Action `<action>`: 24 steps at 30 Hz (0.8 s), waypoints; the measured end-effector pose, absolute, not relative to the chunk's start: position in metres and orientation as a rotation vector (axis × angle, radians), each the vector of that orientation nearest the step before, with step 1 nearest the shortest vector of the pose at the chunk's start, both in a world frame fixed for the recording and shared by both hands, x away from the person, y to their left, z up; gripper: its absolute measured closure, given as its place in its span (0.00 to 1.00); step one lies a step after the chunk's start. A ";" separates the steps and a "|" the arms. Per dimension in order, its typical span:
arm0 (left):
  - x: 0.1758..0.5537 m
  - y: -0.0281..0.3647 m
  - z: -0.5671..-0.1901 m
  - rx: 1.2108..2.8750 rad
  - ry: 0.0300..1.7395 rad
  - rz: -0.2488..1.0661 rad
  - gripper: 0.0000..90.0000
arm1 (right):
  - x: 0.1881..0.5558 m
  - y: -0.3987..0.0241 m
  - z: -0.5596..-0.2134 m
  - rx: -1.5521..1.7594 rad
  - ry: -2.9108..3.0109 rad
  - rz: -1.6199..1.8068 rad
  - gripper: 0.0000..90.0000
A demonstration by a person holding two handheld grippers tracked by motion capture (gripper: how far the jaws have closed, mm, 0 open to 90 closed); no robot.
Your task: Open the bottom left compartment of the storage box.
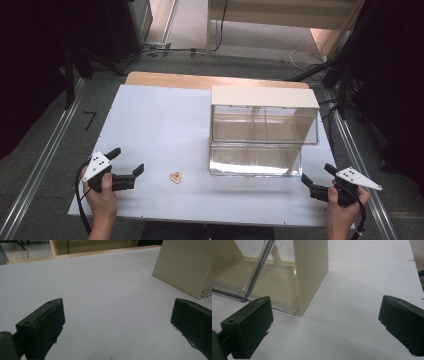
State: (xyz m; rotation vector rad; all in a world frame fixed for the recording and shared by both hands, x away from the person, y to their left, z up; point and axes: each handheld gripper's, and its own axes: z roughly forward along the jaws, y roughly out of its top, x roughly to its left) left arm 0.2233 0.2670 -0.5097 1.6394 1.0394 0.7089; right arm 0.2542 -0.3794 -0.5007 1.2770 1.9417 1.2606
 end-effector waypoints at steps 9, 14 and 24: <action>0.222 0.254 -0.500 1.627 1.011 0.717 0.00 | 0.250 -0.388 -0.487 1.281 1.920 1.286 0.02; 0.223 0.245 -0.496 1.657 0.995 0.693 0.00 | 0.248 -0.389 -0.479 1.266 1.933 1.316 0.05; 0.222 0.218 -0.484 1.670 0.946 0.633 0.10 | 0.250 -0.377 -0.465 1.213 2.018 1.355 0.25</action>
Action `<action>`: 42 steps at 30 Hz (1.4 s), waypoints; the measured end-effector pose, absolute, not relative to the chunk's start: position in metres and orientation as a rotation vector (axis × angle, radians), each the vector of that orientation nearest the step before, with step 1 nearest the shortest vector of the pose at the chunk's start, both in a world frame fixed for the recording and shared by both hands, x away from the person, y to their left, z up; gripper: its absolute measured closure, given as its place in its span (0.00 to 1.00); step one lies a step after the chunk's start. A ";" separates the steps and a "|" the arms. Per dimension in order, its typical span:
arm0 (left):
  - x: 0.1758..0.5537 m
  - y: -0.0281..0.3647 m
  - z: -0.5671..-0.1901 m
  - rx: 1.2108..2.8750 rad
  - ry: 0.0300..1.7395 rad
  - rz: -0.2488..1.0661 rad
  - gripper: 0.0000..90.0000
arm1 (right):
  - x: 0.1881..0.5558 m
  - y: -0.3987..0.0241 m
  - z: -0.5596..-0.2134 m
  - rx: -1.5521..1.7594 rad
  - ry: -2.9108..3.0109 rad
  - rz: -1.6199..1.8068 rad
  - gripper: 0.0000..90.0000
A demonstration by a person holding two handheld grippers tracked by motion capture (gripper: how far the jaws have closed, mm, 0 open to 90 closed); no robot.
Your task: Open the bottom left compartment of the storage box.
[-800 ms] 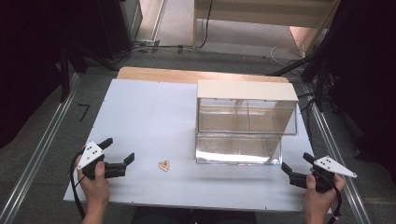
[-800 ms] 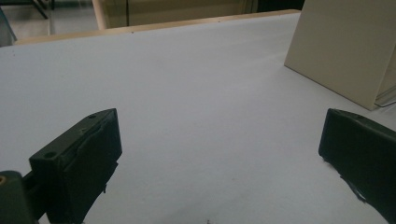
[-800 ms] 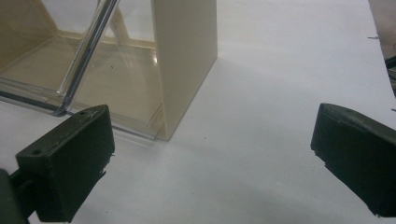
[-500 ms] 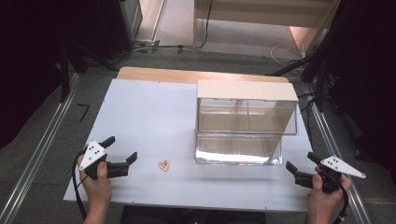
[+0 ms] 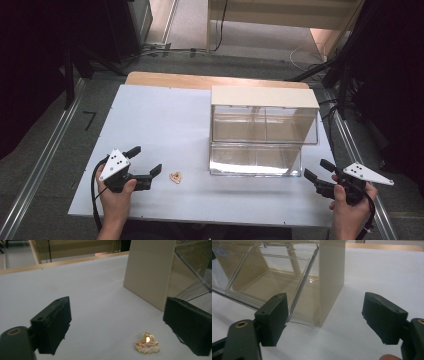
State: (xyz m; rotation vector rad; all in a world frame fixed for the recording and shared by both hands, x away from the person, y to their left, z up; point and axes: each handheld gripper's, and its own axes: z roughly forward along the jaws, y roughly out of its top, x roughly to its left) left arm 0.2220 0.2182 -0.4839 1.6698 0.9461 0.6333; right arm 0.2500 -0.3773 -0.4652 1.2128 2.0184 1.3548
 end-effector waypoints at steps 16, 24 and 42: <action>0.221 0.160 -0.474 1.735 0.803 0.431 0.81 | 0.253 -0.377 -0.468 1.191 2.108 1.402 0.87; 0.227 0.131 -0.475 1.810 0.739 0.373 1.00 | 0.252 -0.379 -0.473 1.156 2.143 1.391 0.98; 0.237 0.103 -0.484 1.891 0.712 0.272 1.00 | 0.253 -0.376 -0.481 1.117 2.230 1.395 0.98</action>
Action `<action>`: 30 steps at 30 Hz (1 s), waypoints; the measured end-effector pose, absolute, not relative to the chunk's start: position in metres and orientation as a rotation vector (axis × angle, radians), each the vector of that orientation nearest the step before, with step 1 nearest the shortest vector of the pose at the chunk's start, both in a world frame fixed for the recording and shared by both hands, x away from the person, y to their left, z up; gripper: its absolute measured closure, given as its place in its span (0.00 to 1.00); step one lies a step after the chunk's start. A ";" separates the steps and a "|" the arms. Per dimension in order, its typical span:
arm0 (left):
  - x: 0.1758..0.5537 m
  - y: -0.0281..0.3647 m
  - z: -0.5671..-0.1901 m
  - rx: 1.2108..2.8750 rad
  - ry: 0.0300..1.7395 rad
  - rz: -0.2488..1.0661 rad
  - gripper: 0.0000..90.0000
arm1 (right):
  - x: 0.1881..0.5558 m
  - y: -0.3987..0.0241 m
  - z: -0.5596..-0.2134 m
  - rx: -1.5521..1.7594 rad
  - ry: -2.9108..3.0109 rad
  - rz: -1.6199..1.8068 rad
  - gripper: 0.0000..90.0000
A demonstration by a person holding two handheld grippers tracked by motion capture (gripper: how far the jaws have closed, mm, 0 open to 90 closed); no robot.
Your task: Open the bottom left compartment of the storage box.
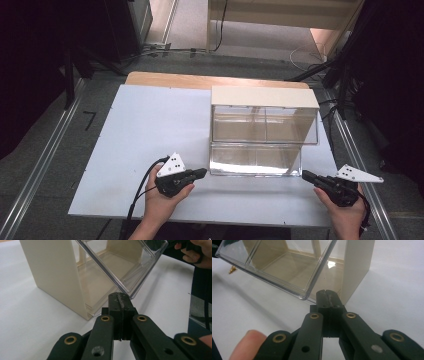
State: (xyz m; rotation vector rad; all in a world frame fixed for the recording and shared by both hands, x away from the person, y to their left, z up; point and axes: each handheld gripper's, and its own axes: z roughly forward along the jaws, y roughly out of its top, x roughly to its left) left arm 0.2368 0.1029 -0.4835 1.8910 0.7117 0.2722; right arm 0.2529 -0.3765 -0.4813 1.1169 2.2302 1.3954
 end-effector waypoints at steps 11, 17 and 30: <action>0.233 0.104 -0.487 1.887 0.730 0.260 1.00 | 0.250 -0.375 -0.483 1.070 2.268 1.392 0.98; 0.233 0.100 -0.489 1.890 0.725 0.258 1.00 | 0.249 -0.376 -0.483 1.057 2.255 1.416 0.98; 0.235 0.097 -0.490 1.886 0.726 0.259 1.00 | 0.247 -0.377 -0.482 1.052 2.249 1.431 0.99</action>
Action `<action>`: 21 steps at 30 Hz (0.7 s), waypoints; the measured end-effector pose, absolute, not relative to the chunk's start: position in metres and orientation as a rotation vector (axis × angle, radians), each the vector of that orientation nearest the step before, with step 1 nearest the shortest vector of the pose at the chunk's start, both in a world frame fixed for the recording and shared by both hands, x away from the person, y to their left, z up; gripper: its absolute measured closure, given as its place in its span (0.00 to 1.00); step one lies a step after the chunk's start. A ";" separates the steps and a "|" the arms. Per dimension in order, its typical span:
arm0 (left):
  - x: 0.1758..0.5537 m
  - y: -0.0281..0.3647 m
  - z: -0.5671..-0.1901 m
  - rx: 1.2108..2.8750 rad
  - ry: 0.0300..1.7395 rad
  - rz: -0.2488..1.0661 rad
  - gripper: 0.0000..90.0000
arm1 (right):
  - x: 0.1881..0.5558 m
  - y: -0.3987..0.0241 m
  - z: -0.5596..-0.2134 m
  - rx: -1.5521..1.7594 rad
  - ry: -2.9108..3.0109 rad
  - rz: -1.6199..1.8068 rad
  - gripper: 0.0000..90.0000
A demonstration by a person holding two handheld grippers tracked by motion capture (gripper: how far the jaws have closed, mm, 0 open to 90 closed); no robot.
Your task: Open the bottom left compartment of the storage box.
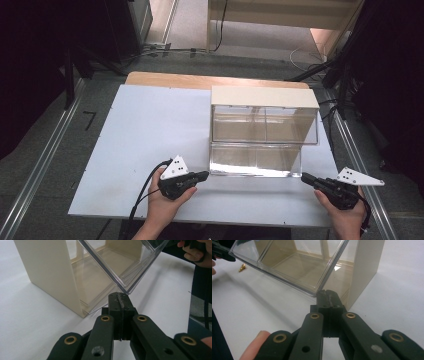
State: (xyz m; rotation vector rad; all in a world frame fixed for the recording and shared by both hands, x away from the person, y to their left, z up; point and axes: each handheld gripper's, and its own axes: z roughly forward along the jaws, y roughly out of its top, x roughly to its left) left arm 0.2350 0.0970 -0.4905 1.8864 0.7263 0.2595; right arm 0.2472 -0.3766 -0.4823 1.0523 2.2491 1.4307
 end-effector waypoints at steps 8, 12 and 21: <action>0.234 0.098 -0.489 1.873 0.715 0.271 1.00 | 0.246 -0.378 -0.481 1.046 2.255 1.449 0.99; 0.232 0.097 -0.487 1.862 0.708 0.272 1.00 | 0.245 -0.379 -0.480 1.034 2.256 1.477 0.99; 0.233 0.097 -0.488 1.872 0.715 0.278 1.00 | 0.246 -0.376 -0.481 1.053 2.262 1.395 0.99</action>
